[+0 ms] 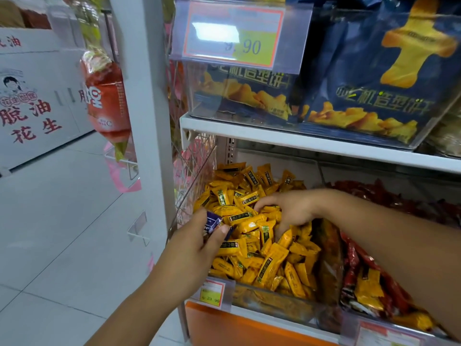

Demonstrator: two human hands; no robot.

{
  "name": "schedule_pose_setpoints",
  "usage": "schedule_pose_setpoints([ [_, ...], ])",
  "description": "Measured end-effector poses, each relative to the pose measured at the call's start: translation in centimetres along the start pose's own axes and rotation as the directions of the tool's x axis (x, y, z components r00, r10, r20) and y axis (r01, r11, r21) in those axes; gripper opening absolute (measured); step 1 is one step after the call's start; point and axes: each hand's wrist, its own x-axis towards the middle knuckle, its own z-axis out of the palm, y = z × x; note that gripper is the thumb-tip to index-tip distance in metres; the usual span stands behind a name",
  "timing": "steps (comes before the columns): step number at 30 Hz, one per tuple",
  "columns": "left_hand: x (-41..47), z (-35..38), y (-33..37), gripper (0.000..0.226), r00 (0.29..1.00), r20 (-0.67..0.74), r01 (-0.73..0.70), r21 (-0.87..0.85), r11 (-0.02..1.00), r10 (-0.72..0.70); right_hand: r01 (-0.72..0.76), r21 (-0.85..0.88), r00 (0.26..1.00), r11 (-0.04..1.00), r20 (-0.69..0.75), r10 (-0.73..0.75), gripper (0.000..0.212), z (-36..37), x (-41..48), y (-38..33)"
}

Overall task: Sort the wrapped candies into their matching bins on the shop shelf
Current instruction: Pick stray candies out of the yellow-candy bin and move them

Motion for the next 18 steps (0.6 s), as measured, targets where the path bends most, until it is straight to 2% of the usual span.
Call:
schedule_pose_setpoints([
  [5,0.3,0.2,0.0,0.026,1.000,-0.017,-0.011,-0.018,1.000,0.011,-0.001,0.077,0.999,0.997,-0.040,0.004,0.060,0.0,-0.6,0.0],
  [8,0.3,0.2,0.2,0.034,1.000,-0.013,-0.019,-0.037,0.999,0.018,0.016,0.150,0.998,0.989,-0.070,-0.006,0.059,0.0,-0.9,0.1],
  [12,0.3,0.0,0.3,0.033,0.999,-0.033,-0.014,-0.042,0.999,0.013,0.080,0.285,0.984,0.955,-0.173,-0.031,0.063,-0.2,-1.3,0.4],
  [16,0.2,-0.4,0.6,0.021,0.999,-0.040,0.013,-0.037,0.999,-0.015,0.152,0.511,0.982,0.846,-0.172,-0.073,0.060,-0.3,-1.2,0.9],
  [18,0.2,-0.5,0.7,0.018,0.998,-0.055,0.019,-0.038,0.999,-0.021,0.211,0.575,0.968,0.791,-0.233,-0.089,0.060,-0.5,-1.2,0.9],
])
